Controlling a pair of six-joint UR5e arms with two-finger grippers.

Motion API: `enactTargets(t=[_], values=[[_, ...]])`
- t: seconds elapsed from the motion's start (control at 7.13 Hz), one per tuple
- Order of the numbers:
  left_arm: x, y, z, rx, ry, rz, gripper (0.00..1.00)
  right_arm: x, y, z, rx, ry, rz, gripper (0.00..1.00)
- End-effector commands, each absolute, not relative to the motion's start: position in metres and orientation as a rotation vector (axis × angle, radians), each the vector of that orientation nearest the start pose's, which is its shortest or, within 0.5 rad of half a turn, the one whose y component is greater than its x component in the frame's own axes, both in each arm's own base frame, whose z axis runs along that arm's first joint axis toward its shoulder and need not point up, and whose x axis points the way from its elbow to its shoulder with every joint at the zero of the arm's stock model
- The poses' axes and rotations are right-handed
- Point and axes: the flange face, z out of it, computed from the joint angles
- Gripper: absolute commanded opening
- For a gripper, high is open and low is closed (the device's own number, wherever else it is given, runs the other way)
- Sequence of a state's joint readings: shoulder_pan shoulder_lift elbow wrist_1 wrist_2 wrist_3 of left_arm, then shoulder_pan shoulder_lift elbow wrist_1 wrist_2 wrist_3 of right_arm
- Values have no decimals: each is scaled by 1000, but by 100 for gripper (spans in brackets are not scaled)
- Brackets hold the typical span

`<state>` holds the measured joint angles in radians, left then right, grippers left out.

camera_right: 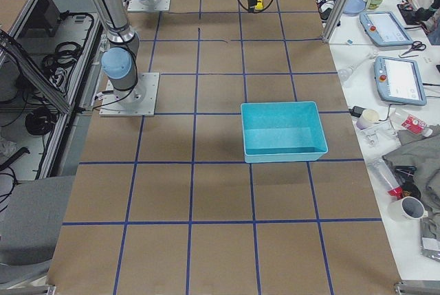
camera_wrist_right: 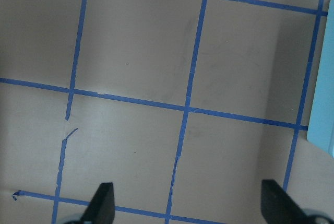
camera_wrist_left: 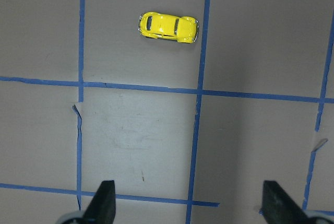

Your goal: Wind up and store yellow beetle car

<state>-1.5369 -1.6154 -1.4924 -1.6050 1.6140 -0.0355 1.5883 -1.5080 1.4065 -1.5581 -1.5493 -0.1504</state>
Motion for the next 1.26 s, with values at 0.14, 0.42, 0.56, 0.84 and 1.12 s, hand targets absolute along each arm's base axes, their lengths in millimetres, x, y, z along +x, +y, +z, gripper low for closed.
enactTargets(t=[0.14,0.42,0.56,0.84,1.12], values=[[-112,-511,495,-88,3094,15,100,146,-522,536,-250,3112,-143,100],[-110,-512,494,-87,3093,20,100,145,-523,536,-248,3113,-143,100],[-108,-512,494,-80,3098,20,100,145,-523,536,-248,3113,-143,100],[-108,-512,494,-80,3098,20,100,145,-523,536,-248,3113,-143,100],[-106,-513,493,-80,3092,20,100,145,-523,536,-248,3113,-143,100]])
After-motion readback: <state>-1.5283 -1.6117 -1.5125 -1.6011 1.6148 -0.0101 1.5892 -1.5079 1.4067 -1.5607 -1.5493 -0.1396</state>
